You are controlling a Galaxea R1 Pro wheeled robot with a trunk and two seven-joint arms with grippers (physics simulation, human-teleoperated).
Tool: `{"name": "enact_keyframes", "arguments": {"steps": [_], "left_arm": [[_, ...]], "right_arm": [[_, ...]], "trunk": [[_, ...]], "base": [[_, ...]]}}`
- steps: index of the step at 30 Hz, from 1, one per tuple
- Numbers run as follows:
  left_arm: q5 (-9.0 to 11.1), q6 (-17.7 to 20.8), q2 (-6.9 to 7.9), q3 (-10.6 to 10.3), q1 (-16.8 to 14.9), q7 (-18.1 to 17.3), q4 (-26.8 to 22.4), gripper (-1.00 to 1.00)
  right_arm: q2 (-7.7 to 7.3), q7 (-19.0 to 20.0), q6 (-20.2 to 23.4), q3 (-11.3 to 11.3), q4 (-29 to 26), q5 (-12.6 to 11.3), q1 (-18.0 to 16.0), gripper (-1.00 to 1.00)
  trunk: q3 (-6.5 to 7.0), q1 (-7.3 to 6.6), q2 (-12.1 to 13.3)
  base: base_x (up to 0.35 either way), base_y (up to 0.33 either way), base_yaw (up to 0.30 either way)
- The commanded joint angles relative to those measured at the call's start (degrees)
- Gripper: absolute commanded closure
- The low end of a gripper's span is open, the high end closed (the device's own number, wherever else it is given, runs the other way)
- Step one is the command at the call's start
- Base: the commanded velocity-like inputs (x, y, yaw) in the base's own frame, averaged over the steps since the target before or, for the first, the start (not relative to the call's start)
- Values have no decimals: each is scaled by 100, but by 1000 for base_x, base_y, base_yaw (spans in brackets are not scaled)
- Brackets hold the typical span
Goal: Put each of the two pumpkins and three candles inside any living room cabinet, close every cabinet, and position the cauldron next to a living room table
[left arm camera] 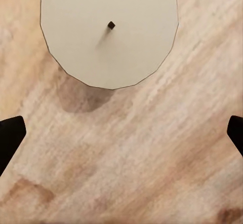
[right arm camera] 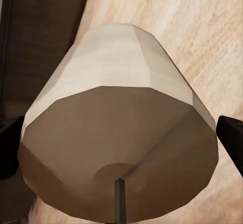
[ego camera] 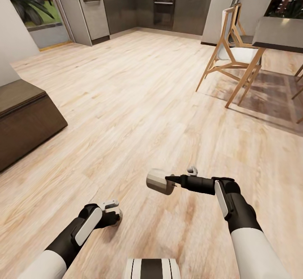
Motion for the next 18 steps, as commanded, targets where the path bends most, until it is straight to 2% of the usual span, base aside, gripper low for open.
{"name": "enact_keyframes", "arguments": {"steps": [1, 14, 18], "left_arm": [[60, 2, 7, -23, -4, 56, -8, -100], [60, 2, 8, -14, -4, 55, -8, -100], [63, 2, 10, -10, -4, 55, -8, -100]], "right_arm": [[7, 13, 48, -18, -2, -6, -3, 100], [15, 18, 48, -18, -2, 3, -3, 100], [17, 20, 48, -13, -2, 11, -3, 100]], "trunk": [[-4, -1, -2], [-4, -1, -2], [-4, -1, -2]], "base": [[26, 0, 0], [143, 11, 0], [125, 134, 0]]}}
